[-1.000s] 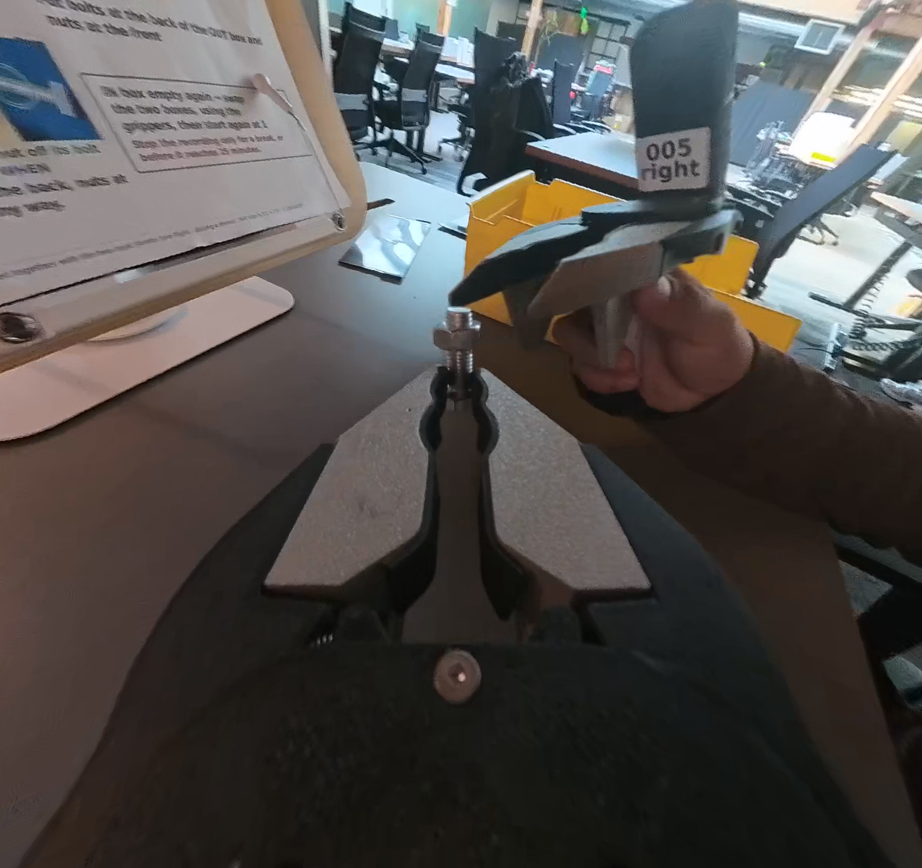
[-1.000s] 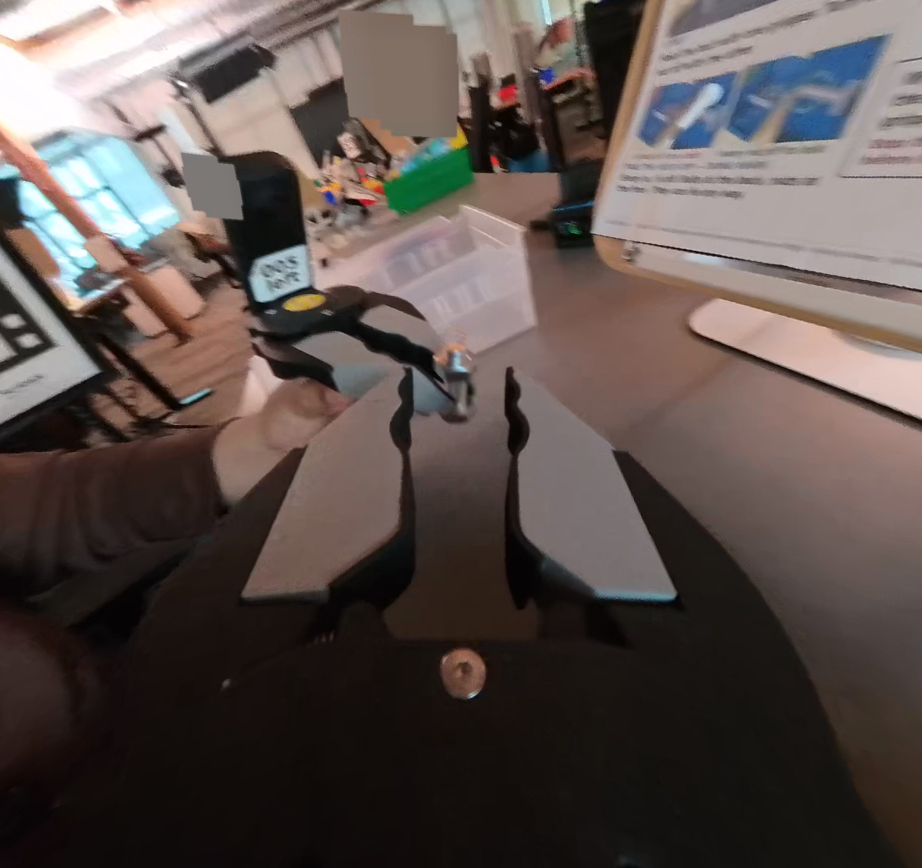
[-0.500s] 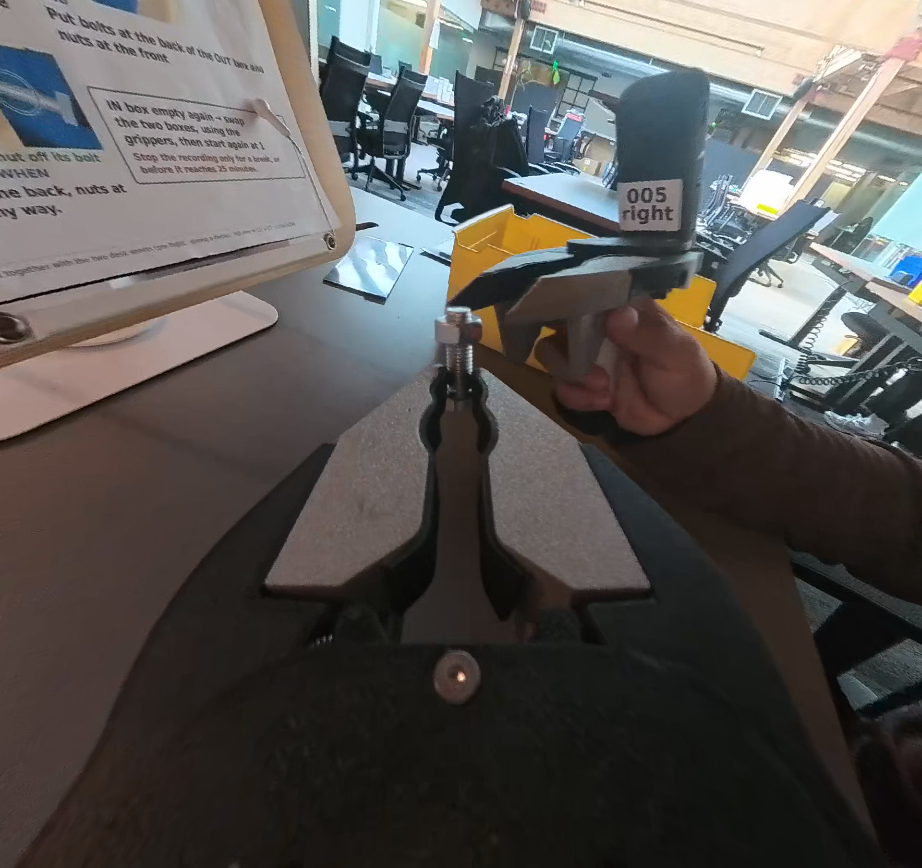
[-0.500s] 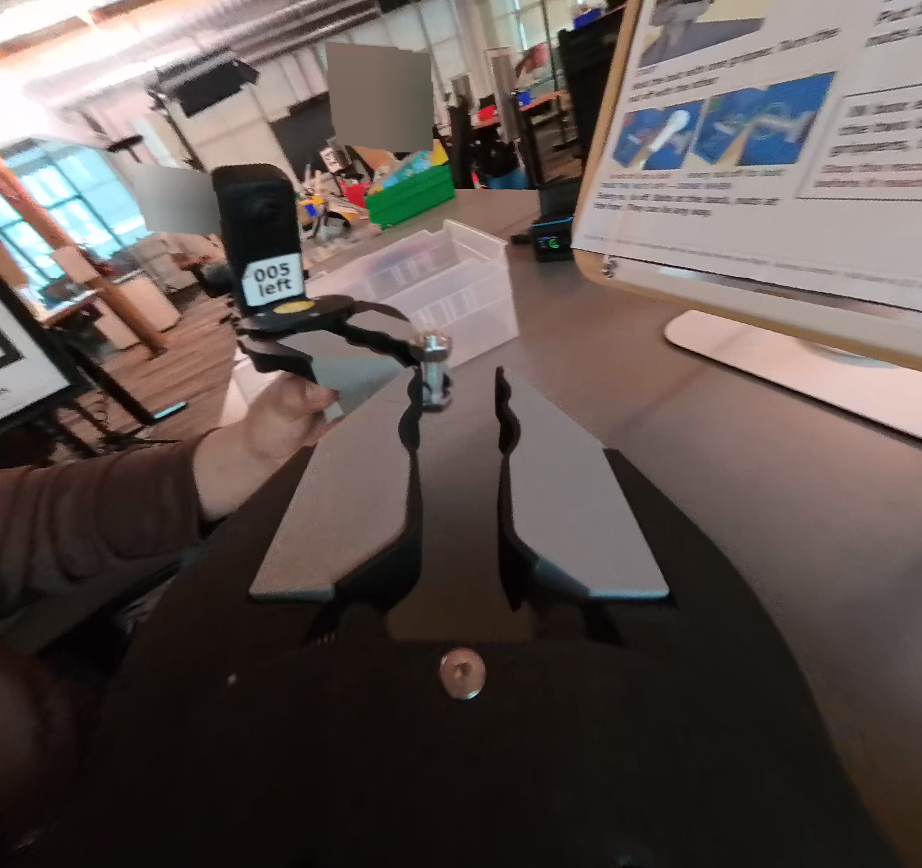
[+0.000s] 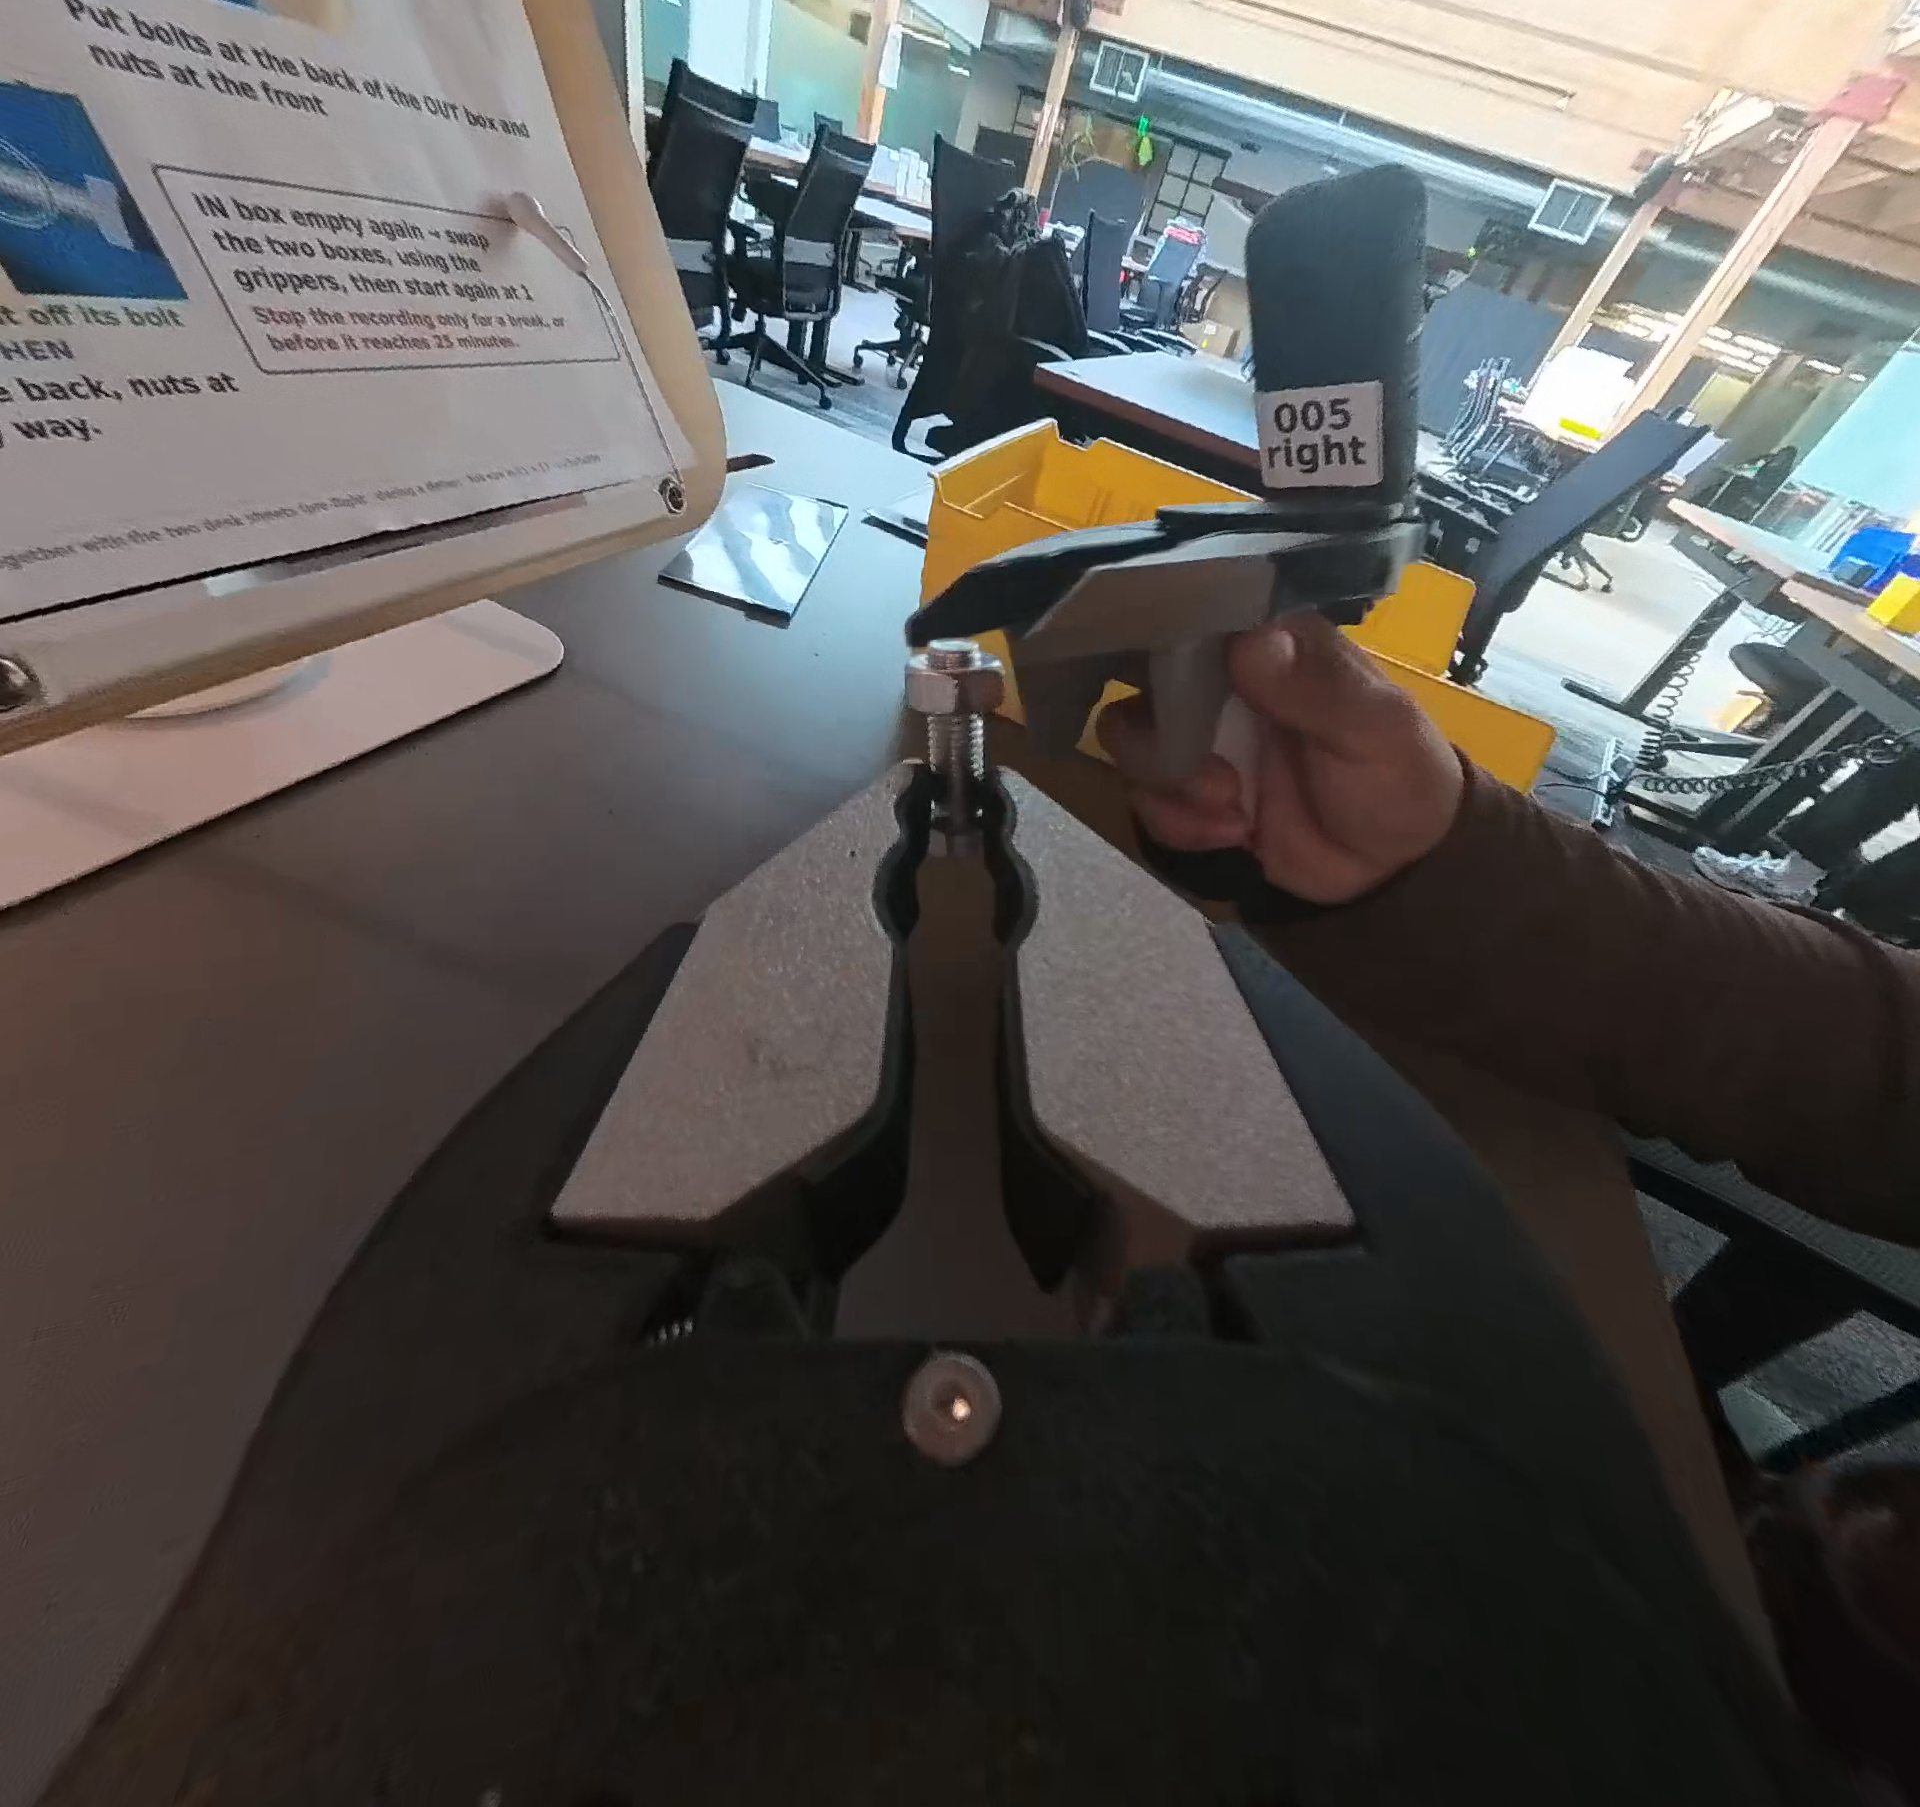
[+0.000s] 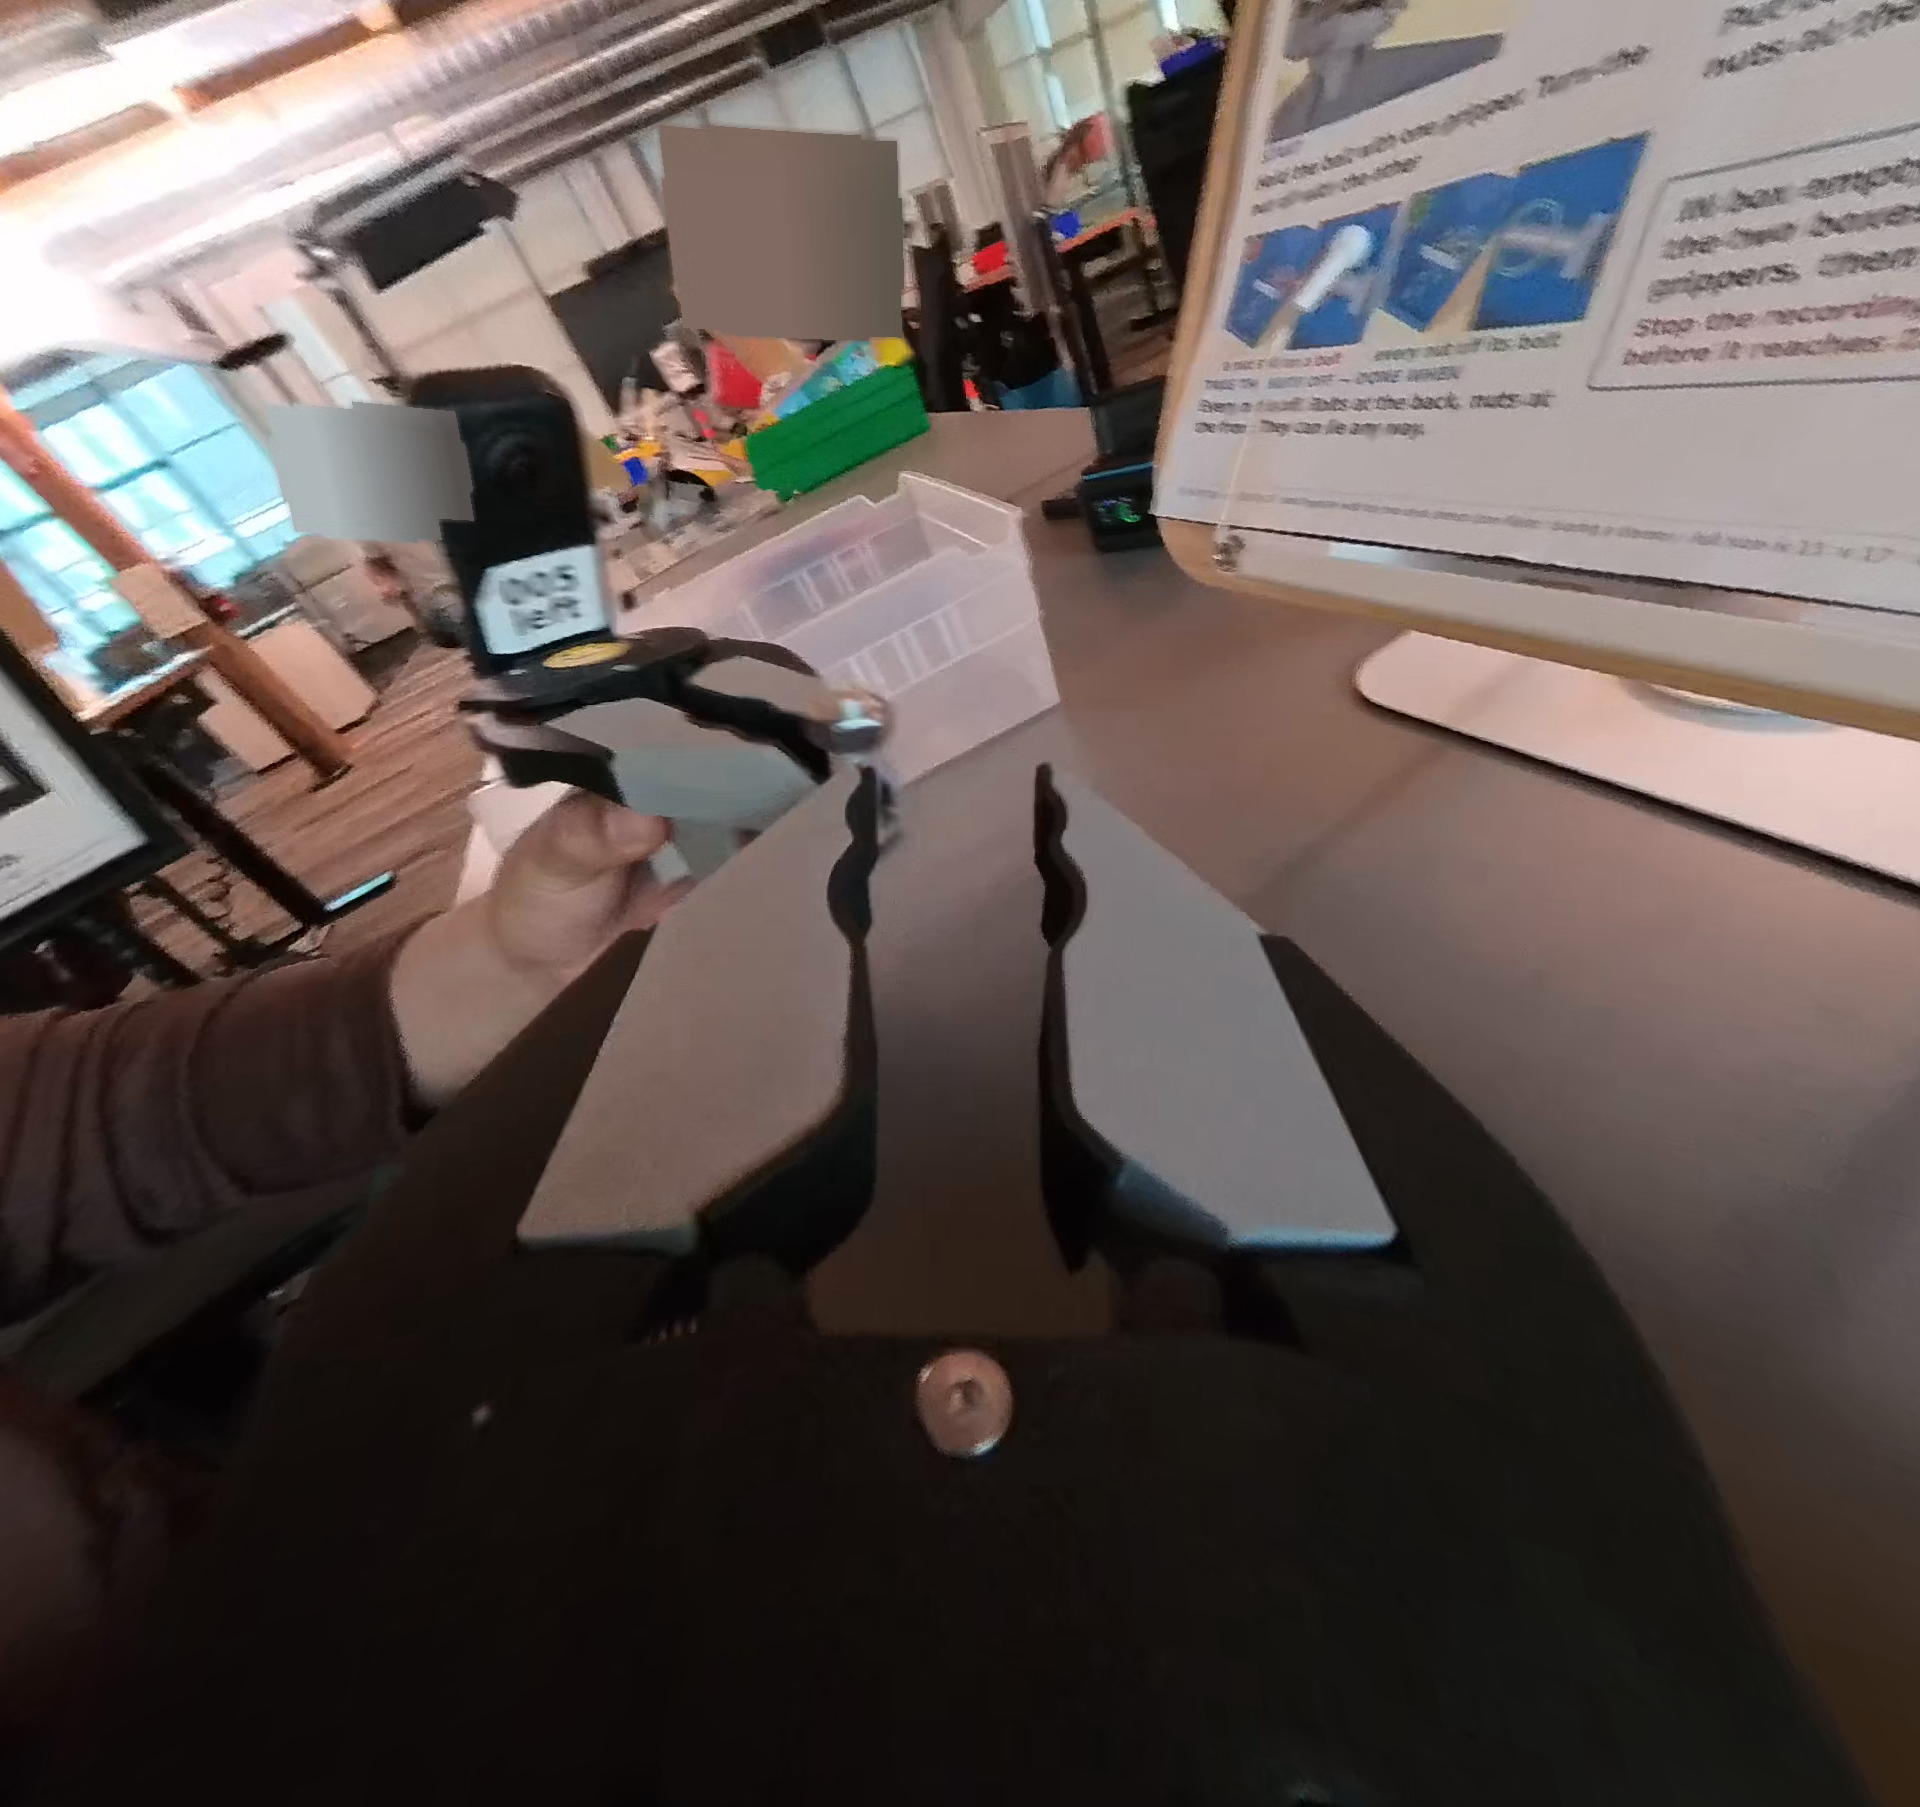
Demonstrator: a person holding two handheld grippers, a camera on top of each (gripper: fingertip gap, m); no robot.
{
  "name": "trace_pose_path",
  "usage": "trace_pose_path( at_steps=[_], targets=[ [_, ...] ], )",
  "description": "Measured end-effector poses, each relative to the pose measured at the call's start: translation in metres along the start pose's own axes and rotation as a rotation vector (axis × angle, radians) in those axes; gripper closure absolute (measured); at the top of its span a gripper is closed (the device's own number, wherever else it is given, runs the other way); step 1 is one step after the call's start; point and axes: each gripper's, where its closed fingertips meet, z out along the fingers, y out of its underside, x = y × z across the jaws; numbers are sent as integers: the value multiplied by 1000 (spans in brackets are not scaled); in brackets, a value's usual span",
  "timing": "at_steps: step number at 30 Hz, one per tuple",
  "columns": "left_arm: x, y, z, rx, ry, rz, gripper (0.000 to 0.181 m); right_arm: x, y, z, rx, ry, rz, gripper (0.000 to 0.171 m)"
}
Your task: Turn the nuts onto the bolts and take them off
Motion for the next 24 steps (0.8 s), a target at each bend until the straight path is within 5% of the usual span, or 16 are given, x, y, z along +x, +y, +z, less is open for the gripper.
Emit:
trace_pose_path(
  at_steps=[4,8,10,17,22,24],
  targets=[
    [10,9,9,-43,33,24,173,-27,2,11,-3,-107,-32,141],
    [8,1,4,-14,1,47,173,-14,4,10,-16,-39,10,138],
    [4,-5,-2,15,-1,30,174,7,3,1,-13,61,35,156],
    [8,3,4,-18,13,32,173,-31,-6,7,28,-116,-44,132],
    [11,-2,3,-5,-11,62,174,-19,1,10,-15,-35,-38,141],
    [8,-9,-3,30,-4,47,174,-1,-2,2,8,56,-9,166]
  ],
)
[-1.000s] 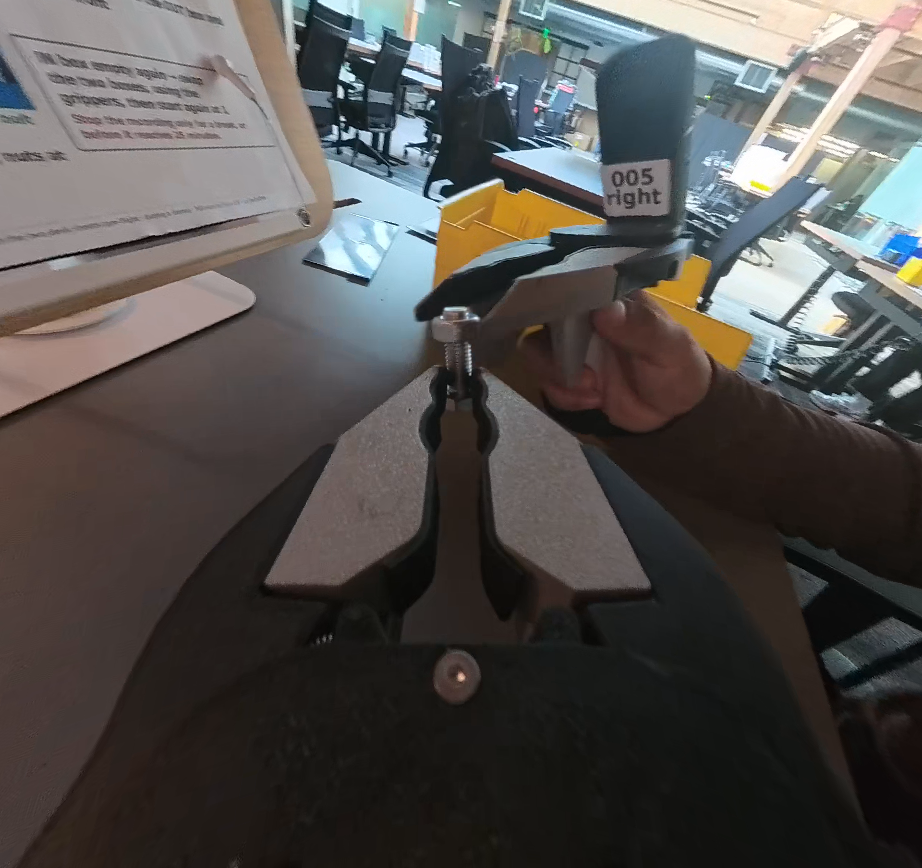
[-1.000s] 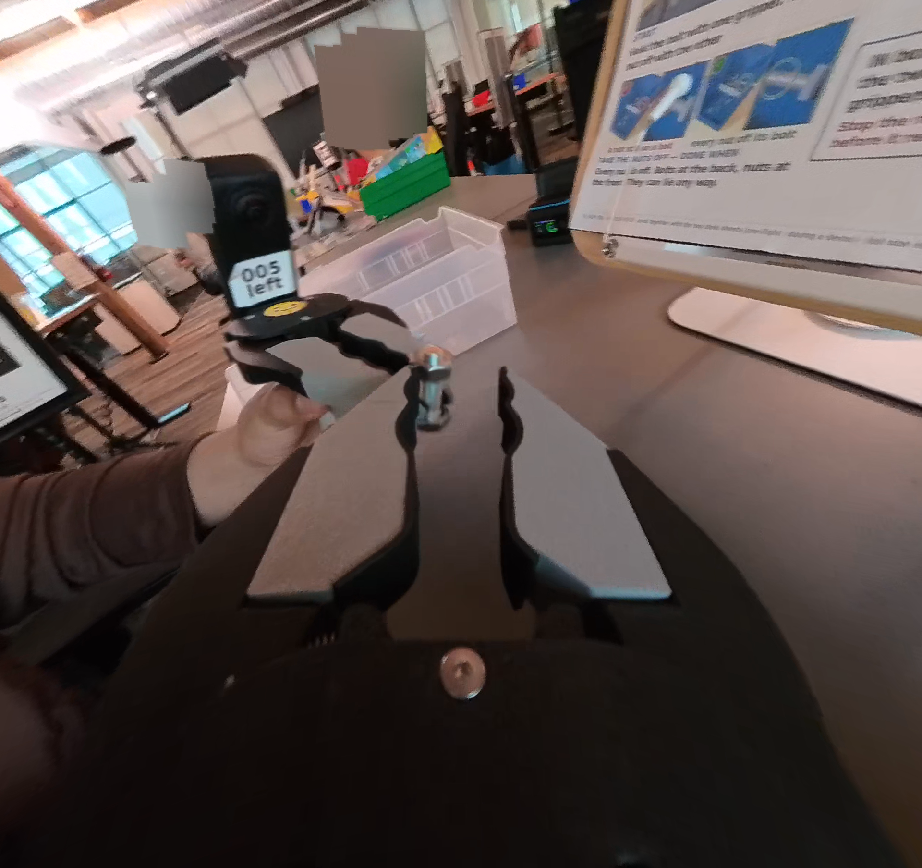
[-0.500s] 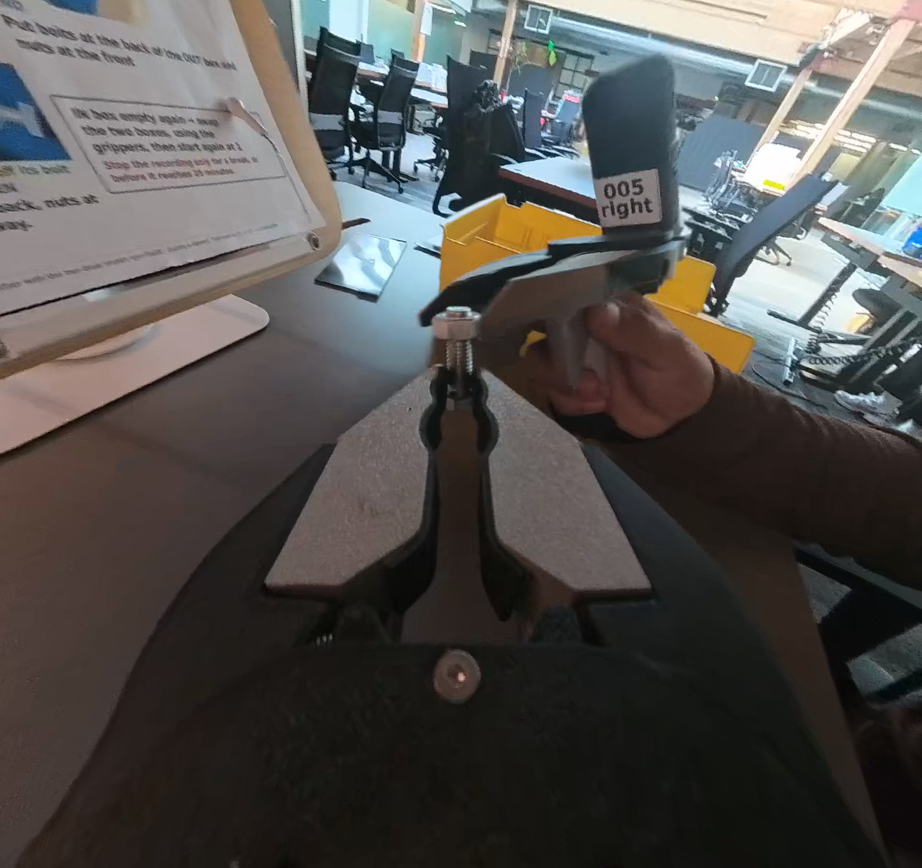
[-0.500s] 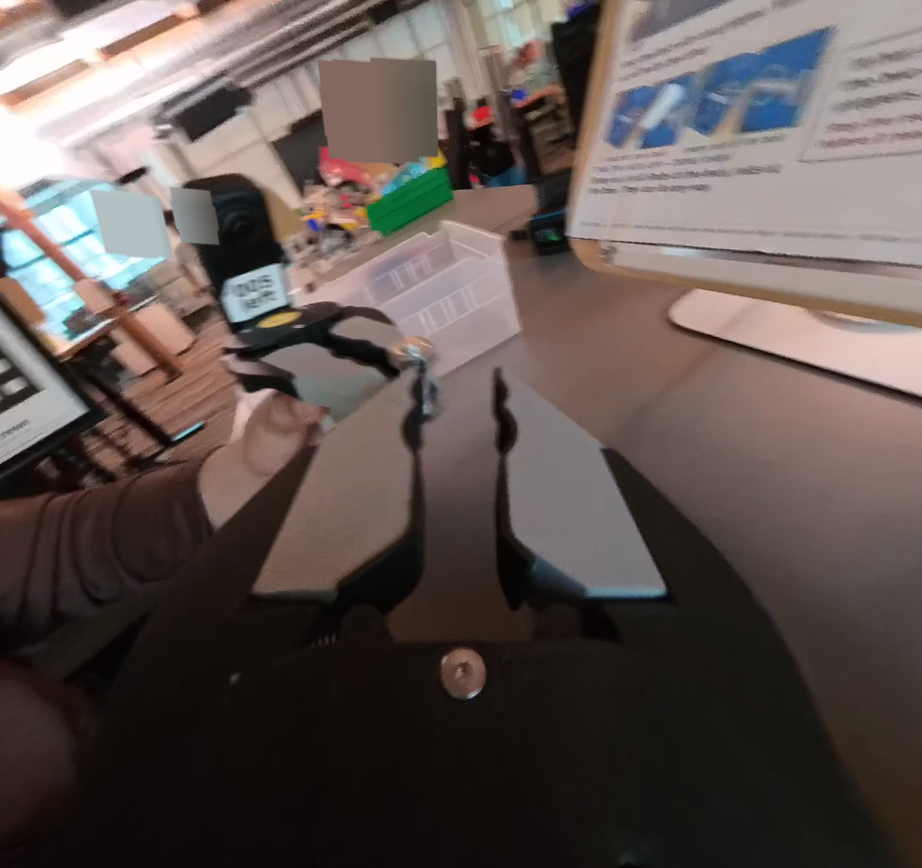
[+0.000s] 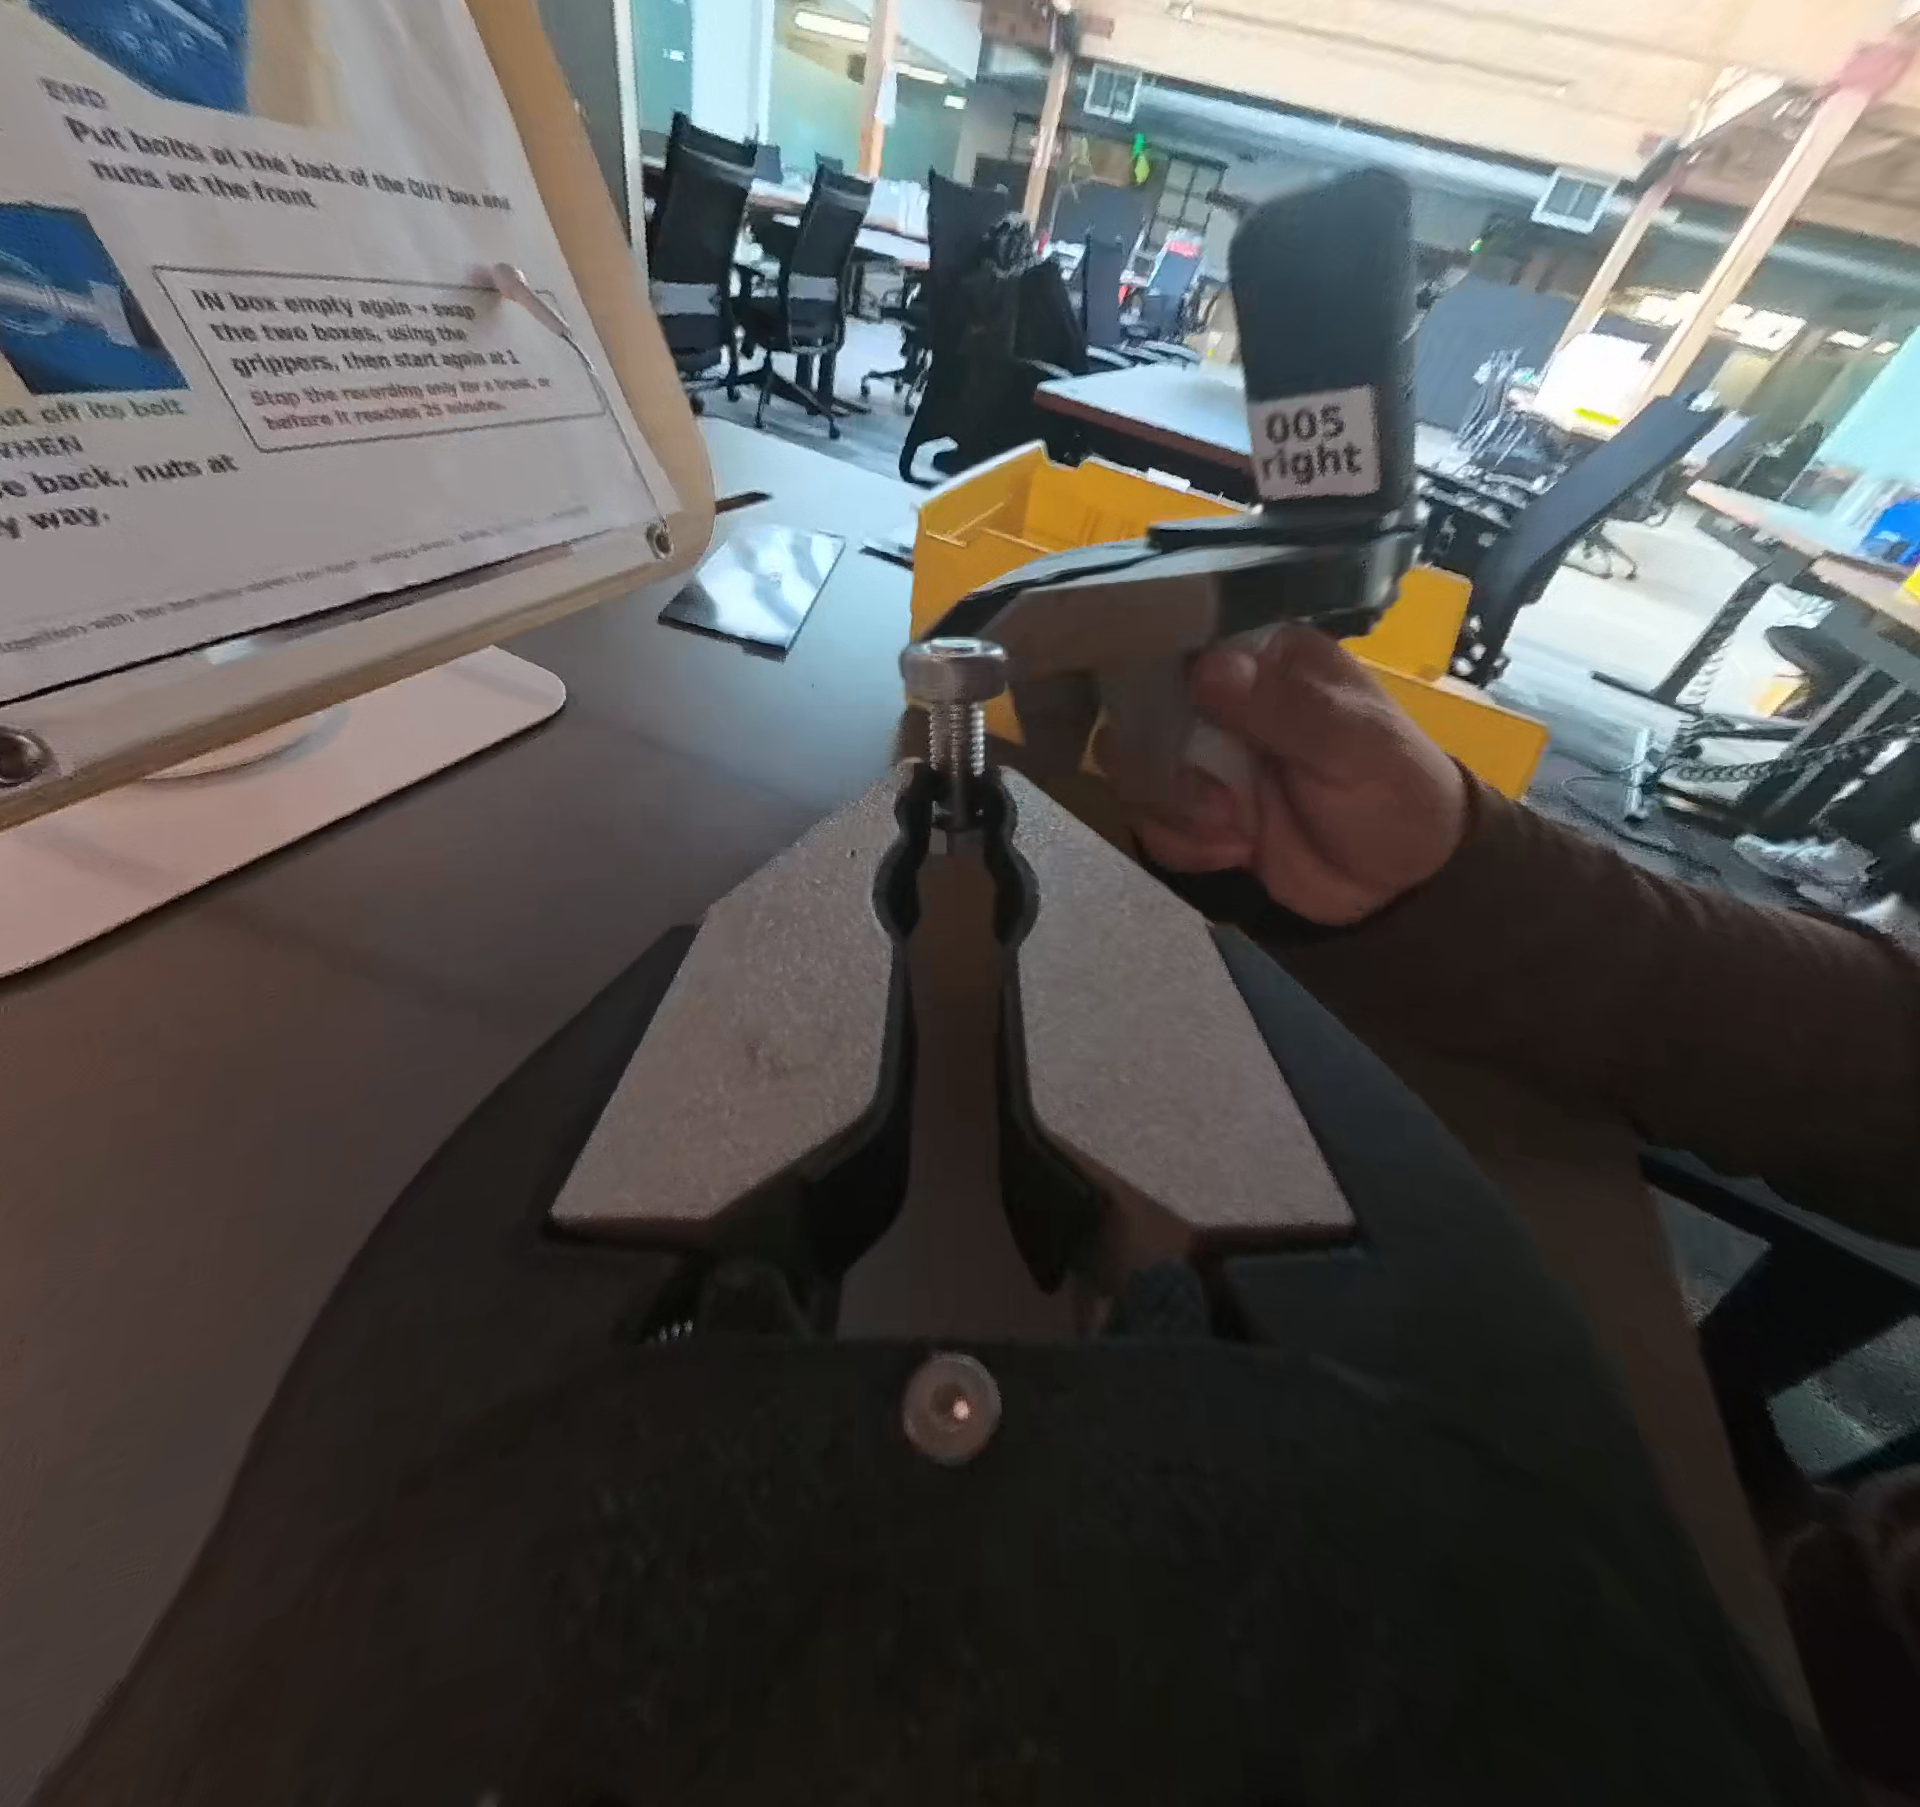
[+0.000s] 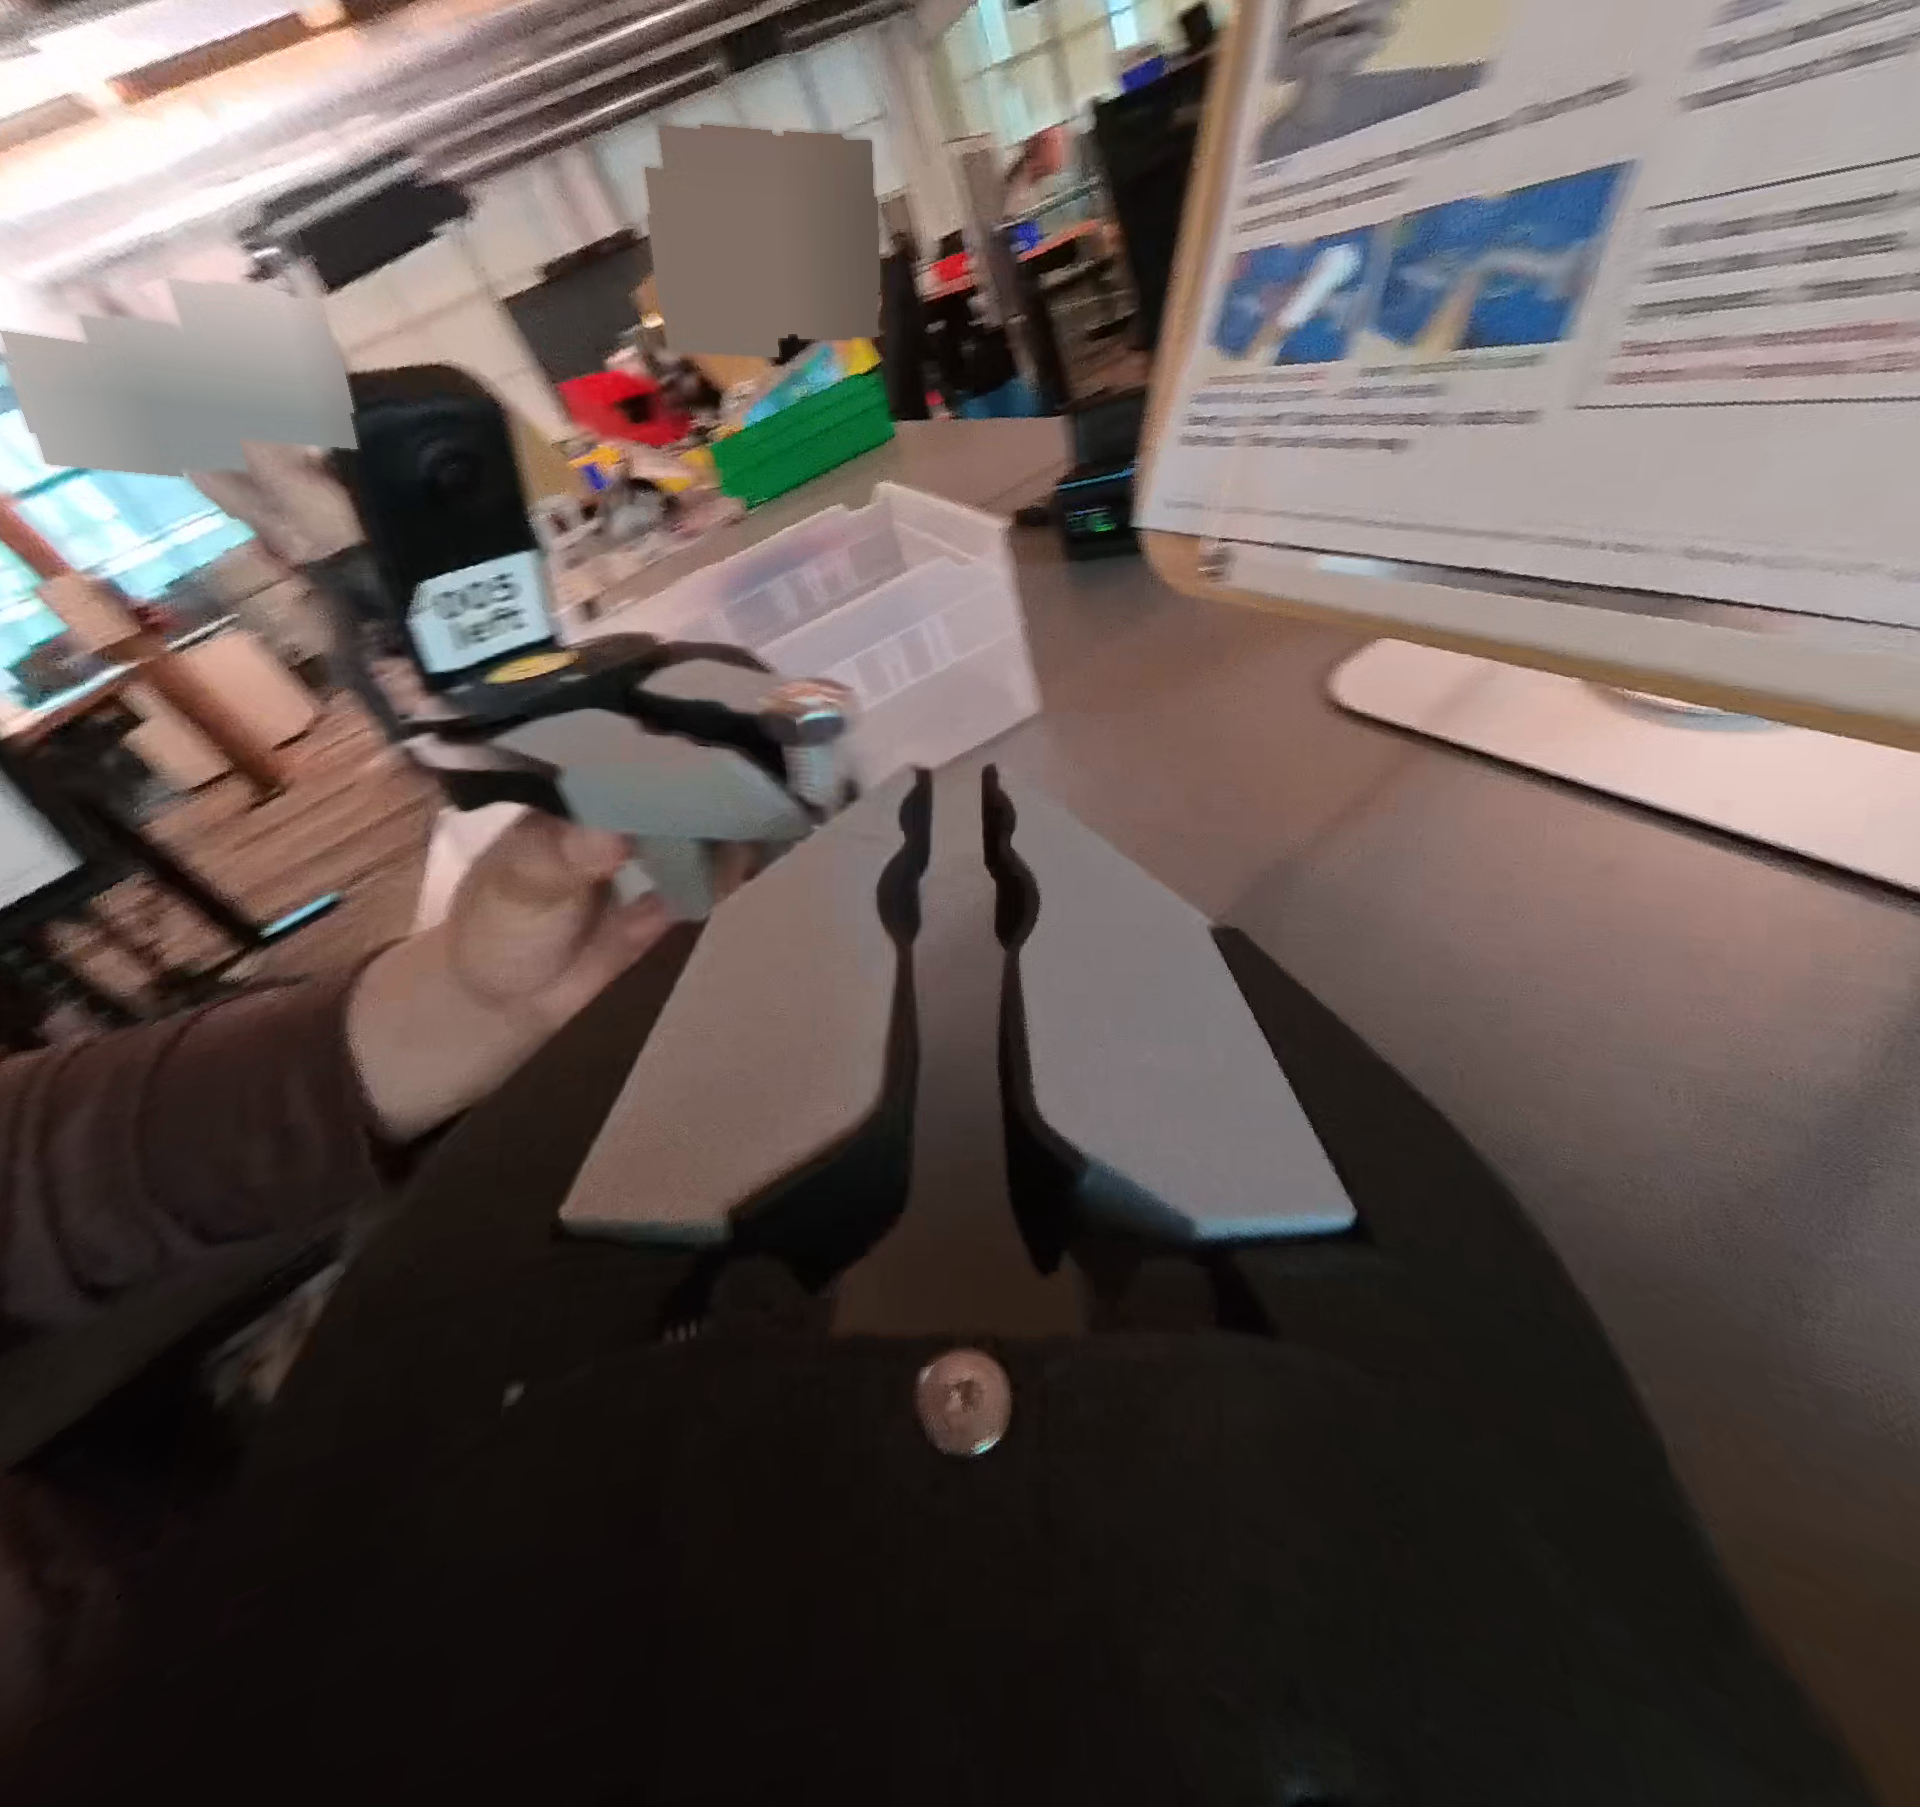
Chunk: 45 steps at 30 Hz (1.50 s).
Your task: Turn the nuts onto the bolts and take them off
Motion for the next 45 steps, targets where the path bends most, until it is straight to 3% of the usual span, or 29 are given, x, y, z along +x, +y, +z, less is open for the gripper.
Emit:
trace_pose_path(
  at_steps=[2,7,11,12,13,14,15,16,21,25,30,45],
  targets=[
    [-4,-1,-3,0,-15,4,174,0,-6,-5,24,-14,-15,150],
    [5,8,6,-35,18,9,173,-31,-7,4,43,-171,-21,136],
    [3,7,6,-47,-25,73,173,-21,2,10,-7,-85,-33,143],
    [0,4,3,-36,-48,86,173,-18,1,8,-4,-87,0,148],
    [-1,0,-1,-19,-43,85,174,-10,0,4,3,-60,33,166],
    [-1,-3,-3,-6,-37,76,174,-2,-2,0,16,-30,42,168],
    [-4,-3,-4,-4,-47,72,174,1,-5,-3,22,-22,37,152],
    [-5,-2,-4,-10,-56,73,174,-2,-6,-4,26,-36,18,148],
    [-2,5,3,-31,-42,67,174,-28,-1,8,5,-117,-48,139],
    [2,11,7,-58,-30,84,174,-36,7,18,-6,-110,-97,141],
    [14,16,15,-85,-1,123,173,-35,9,20,-2,-139,-47,156],
    [6,15,12,-75,-28,101,173,-26,7,16,-5,-109,-12,155]
  ],
)
